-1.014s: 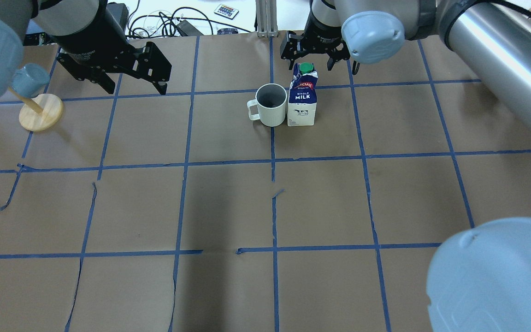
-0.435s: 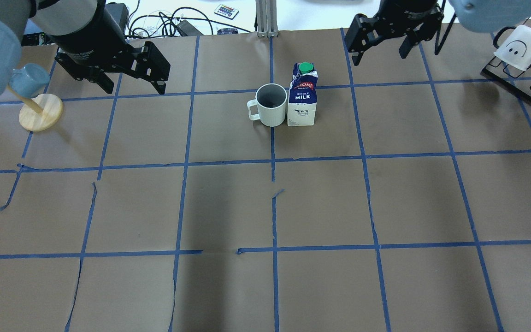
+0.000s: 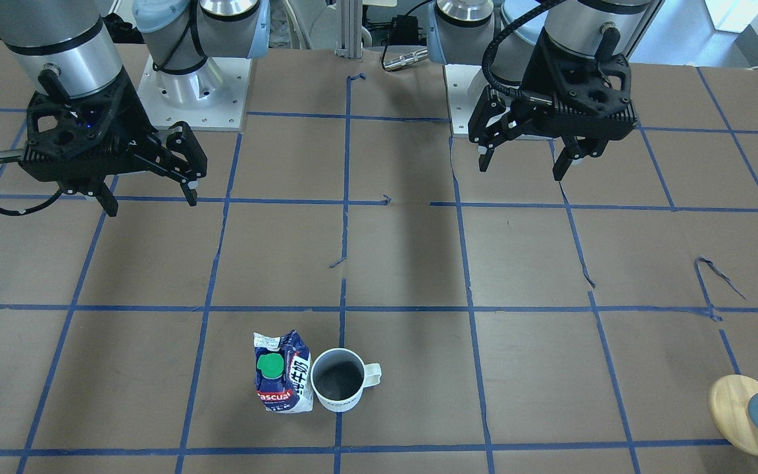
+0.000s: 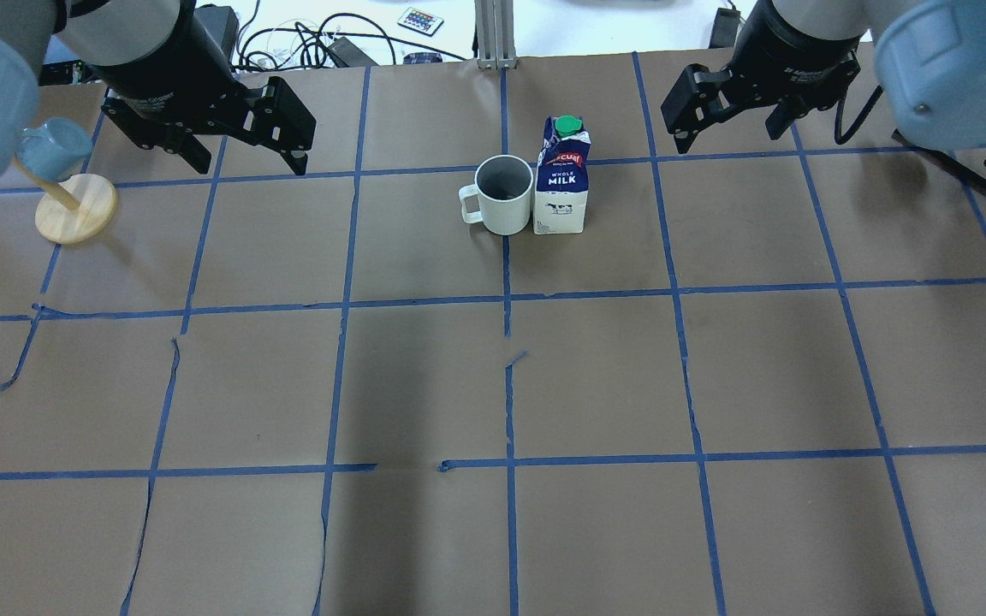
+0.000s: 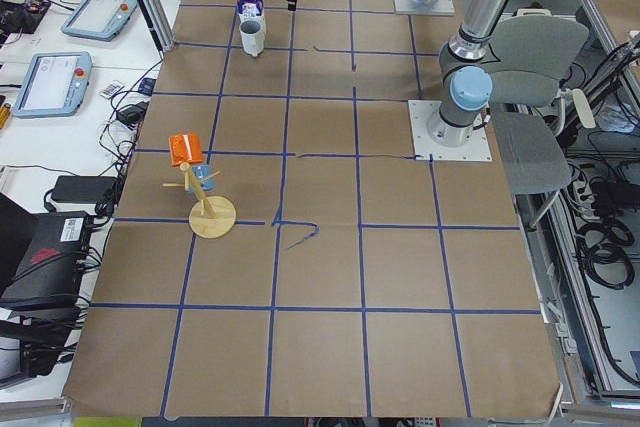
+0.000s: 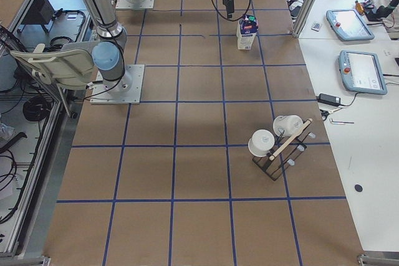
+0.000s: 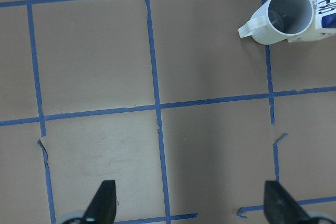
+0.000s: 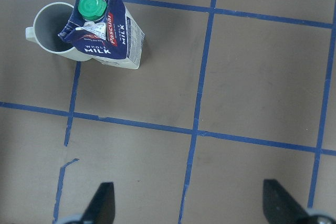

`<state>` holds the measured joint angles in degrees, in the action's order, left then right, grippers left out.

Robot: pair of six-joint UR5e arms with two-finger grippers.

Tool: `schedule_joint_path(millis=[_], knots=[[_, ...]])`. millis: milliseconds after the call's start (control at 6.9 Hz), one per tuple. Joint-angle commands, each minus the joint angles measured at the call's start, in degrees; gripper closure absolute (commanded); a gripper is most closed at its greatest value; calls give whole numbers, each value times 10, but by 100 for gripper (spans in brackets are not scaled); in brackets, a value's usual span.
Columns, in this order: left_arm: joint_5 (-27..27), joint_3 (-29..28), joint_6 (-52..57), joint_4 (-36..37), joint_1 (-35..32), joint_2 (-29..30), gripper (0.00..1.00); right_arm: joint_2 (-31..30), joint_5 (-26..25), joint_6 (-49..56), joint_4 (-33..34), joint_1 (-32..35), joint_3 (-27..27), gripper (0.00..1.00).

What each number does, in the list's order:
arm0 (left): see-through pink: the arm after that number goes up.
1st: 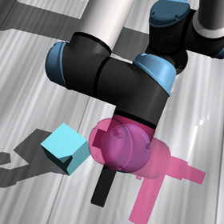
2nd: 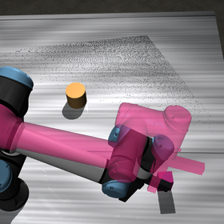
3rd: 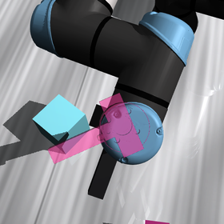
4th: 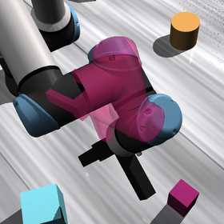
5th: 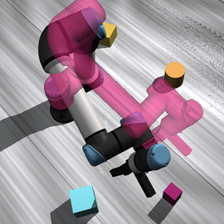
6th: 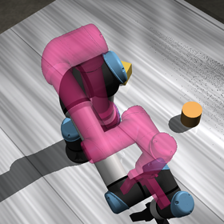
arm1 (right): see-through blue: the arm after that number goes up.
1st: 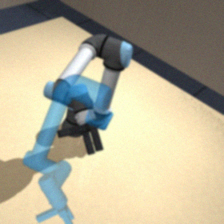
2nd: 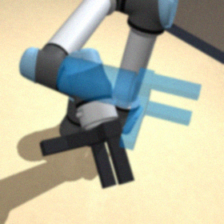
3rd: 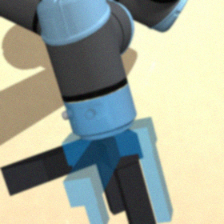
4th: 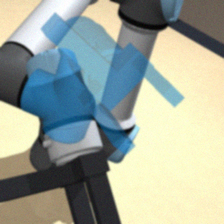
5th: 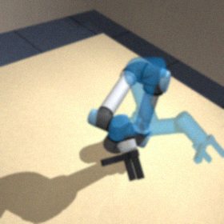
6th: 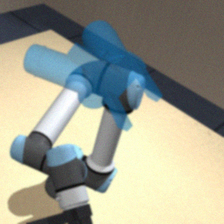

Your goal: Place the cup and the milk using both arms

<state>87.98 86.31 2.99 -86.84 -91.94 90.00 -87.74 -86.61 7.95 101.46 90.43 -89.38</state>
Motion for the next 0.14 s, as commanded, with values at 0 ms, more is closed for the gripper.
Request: schedule_joint_path(millis=[0], knots=[[0, 0, 0, 0, 0, 0, 0, -2, -14, -4, 0, 9, -1, 0]])
